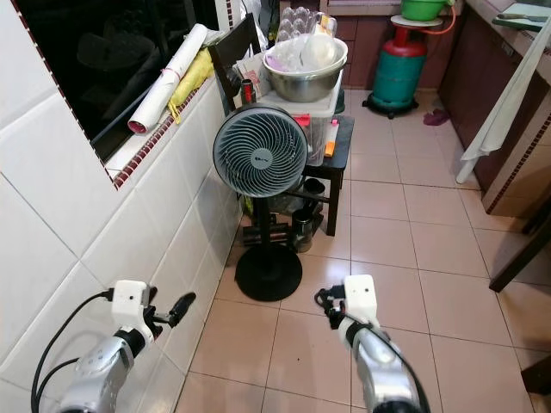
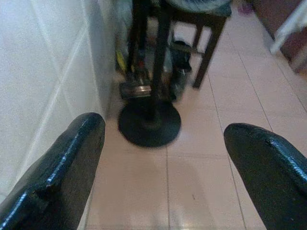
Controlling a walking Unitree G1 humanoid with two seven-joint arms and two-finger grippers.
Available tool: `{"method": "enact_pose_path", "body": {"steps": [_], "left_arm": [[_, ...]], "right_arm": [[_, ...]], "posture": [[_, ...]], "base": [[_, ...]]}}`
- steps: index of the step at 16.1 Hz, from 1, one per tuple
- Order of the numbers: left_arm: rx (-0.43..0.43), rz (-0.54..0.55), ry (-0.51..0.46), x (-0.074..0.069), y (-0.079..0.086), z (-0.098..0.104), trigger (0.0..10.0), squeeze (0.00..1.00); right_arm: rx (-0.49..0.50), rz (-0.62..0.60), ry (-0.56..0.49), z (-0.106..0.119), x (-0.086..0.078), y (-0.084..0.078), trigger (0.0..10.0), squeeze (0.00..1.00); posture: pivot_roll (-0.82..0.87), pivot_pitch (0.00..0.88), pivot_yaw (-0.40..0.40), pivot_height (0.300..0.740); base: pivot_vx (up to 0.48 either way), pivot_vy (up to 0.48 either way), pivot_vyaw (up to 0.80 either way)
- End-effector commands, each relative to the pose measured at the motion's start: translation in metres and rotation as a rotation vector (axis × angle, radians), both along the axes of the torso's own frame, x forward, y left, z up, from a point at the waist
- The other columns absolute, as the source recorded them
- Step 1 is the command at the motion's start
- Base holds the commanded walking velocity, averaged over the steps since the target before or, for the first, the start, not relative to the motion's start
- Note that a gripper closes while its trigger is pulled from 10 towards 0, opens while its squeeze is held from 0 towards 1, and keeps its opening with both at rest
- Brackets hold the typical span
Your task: Setting the table
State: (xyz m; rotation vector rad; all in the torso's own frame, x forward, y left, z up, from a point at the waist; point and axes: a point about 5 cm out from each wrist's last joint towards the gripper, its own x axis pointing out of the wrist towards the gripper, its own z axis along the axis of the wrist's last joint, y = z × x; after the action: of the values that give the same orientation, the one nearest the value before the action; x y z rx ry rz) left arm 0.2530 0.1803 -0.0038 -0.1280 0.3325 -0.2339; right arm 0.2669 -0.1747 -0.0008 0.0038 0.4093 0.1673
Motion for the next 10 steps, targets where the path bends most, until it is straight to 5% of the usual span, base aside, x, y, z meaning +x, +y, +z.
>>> {"method": "enact_pose_path", "body": {"steps": [1, 4, 6, 7, 10], "left_arm": [[0.036, 0.018, -0.068, 0.0, 0.002, 0.01, 10.0, 0.0], [0.03, 0.046, -0.126, -0.005, 0.0, 0.021, 10.0, 0.0], [0.051, 0.084, -0.137, -0.032, 0.005, 0.024, 10.0, 0.0], [0.041, 0.101, -0.127, -0.035, 0.007, 0.023, 10.0, 0.0], [0.086, 0.069, -0.16, -0.039, 0.014, 0.031, 10.0, 0.0]], "right_arm": [[0.025, 0.025, -0.077, 0.016, 0.007, 0.007, 10.0, 1.0], [0.02, 0.025, -0.152, 0.029, 0.003, 0.006, 10.0, 1.0], [0.013, -0.071, -0.161, 0.033, -0.018, -0.009, 10.0, 1.0], [0.013, -0.075, -0.156, 0.032, -0.021, -0.01, 10.0, 1.0], [-0.08, 0.058, -0.176, 0.034, -0.032, -0.007, 10.0, 1.0]], "posture": [[0.01, 0.0, 0.041, 0.74], [0.01, 0.0, 0.035, 0.74], [0.0, 0.0, 0.036, 0.74], [0.0, 0.0, 0.036, 0.74], [0.0, 0.0, 0.035, 0.74]], "base": [[0.0, 0.0, 0.0], [0.0, 0.0, 0.0], [0.0, 0.0, 0.0], [0.0, 0.0, 0.0], [0.0, 0.0, 0.0]]}}
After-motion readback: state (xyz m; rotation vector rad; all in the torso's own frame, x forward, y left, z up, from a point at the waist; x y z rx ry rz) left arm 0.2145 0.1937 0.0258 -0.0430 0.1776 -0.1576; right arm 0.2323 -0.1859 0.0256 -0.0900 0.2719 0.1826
